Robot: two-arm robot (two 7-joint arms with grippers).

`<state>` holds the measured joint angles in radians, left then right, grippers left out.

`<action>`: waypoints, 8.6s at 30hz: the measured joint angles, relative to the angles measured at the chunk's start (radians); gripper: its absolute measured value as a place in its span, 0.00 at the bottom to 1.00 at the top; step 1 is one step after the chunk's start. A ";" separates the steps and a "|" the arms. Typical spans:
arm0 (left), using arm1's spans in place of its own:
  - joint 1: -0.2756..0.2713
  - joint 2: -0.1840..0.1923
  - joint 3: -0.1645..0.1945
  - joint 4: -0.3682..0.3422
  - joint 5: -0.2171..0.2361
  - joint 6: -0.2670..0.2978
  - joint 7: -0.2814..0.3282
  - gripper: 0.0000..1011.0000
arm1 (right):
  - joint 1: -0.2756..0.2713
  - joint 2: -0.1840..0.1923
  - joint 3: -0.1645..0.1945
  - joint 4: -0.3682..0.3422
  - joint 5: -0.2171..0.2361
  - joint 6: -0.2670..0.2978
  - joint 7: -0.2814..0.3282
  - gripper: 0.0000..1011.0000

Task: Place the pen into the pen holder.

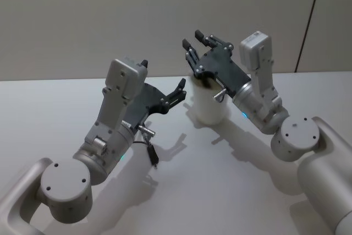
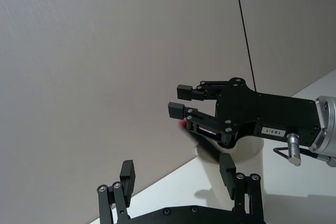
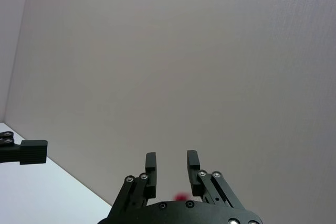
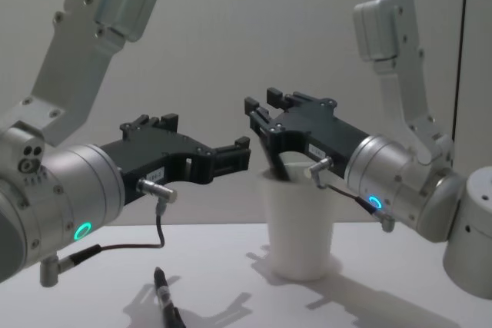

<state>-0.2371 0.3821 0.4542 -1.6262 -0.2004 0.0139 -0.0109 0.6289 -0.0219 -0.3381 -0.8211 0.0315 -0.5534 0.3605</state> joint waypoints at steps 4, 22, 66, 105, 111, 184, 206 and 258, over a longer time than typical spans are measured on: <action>0.000 0.000 0.000 0.000 0.000 0.000 0.000 0.99 | 0.002 -0.001 0.000 0.006 0.001 -0.004 0.001 0.45; 0.000 0.000 0.000 0.000 0.000 0.000 0.000 0.99 | 0.004 -0.002 0.000 0.015 0.004 -0.009 0.003 0.97; 0.000 0.000 0.000 0.000 0.000 0.000 0.000 0.99 | -0.264 0.136 0.052 -0.493 0.129 0.231 -0.102 0.99; 0.000 0.000 0.000 0.000 0.000 0.000 0.000 0.99 | -0.619 0.345 0.108 -0.917 0.248 0.564 -0.282 0.99; 0.000 0.000 0.000 0.000 0.000 0.000 0.000 0.99 | -0.641 0.358 0.112 -0.943 0.256 0.586 -0.293 0.99; 0.140 0.065 -0.052 -0.252 -0.171 0.350 0.164 0.99 | -0.644 0.359 0.112 -0.946 0.256 0.587 -0.294 0.99; 0.119 -0.026 -0.050 -0.193 -0.220 0.485 0.251 0.99 | -0.644 0.359 0.112 -0.946 0.256 0.587 -0.294 0.99; 0.048 -0.191 -0.058 -0.018 -0.227 0.616 0.372 0.99 | -0.643 0.359 0.112 -0.946 0.256 0.587 -0.294 0.99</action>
<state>-0.1896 0.1908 0.3967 -1.6438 -0.4271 0.6303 0.3612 -0.0146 0.3375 -0.2258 -1.7667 0.2874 0.0341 0.0667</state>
